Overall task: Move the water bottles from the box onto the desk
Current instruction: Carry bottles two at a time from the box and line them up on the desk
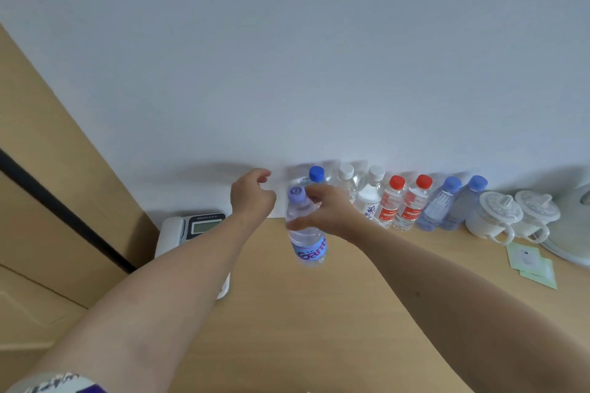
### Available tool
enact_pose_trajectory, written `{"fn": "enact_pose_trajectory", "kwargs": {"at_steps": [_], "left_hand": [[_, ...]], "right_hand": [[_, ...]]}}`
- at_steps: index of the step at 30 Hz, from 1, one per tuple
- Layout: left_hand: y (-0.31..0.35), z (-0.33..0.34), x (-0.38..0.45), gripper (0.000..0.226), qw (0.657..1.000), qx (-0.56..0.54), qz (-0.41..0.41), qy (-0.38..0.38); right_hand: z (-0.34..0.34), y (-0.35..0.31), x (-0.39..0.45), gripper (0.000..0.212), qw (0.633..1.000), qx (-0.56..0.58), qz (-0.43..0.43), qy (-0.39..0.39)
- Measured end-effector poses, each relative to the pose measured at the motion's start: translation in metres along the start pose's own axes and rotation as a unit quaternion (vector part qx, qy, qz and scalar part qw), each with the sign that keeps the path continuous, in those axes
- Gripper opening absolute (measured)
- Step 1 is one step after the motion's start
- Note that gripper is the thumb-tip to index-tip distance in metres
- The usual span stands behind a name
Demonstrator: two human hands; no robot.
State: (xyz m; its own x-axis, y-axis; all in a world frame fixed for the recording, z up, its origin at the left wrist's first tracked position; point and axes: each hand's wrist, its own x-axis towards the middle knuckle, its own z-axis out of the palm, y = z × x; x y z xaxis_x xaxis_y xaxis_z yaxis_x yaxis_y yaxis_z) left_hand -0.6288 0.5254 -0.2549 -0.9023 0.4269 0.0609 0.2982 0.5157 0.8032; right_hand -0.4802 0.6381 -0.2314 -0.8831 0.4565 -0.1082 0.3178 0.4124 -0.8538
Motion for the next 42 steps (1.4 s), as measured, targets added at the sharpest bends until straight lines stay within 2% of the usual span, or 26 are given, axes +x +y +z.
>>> {"fn": "enact_pose_trajectory", "kwargs": {"at_steps": [3,6,8,12,20,32,37,42], "left_hand": [[-0.011,-0.016,0.001,0.045,1.0,0.01,-0.012,0.016],[-0.022,-0.028,0.0,0.043,0.999,0.007,-0.029,0.028],[-0.029,-0.036,-0.002,0.043,0.999,0.007,-0.034,0.032],[-0.042,-0.047,-0.004,0.044,0.999,0.015,-0.039,0.035],[-0.053,-0.046,-0.003,0.042,0.998,0.021,-0.058,0.025],[-0.06,-0.035,0.004,0.04,0.996,0.034,-0.081,0.001],[-0.052,-0.039,0.004,0.039,0.995,0.021,-0.093,-0.039],[-0.038,-0.046,-0.001,0.04,0.995,0.067,-0.031,-0.063]], "right_hand": [[0.014,-0.009,0.006,0.04,0.99,-0.133,-0.042,-0.023],[0.03,-0.02,0.016,0.048,0.986,-0.163,-0.036,-0.004],[0.036,-0.028,0.027,0.045,0.98,-0.195,-0.045,0.006],[0.043,-0.035,0.042,0.044,0.961,-0.27,-0.055,-0.021],[0.049,-0.036,0.067,0.037,0.942,-0.332,-0.049,-0.017],[0.048,-0.02,0.085,0.027,0.949,-0.313,-0.039,0.019],[0.046,-0.025,0.077,0.051,0.952,-0.304,-0.036,0.03],[0.038,-0.045,0.063,0.059,0.948,-0.296,-0.058,0.1]]}}
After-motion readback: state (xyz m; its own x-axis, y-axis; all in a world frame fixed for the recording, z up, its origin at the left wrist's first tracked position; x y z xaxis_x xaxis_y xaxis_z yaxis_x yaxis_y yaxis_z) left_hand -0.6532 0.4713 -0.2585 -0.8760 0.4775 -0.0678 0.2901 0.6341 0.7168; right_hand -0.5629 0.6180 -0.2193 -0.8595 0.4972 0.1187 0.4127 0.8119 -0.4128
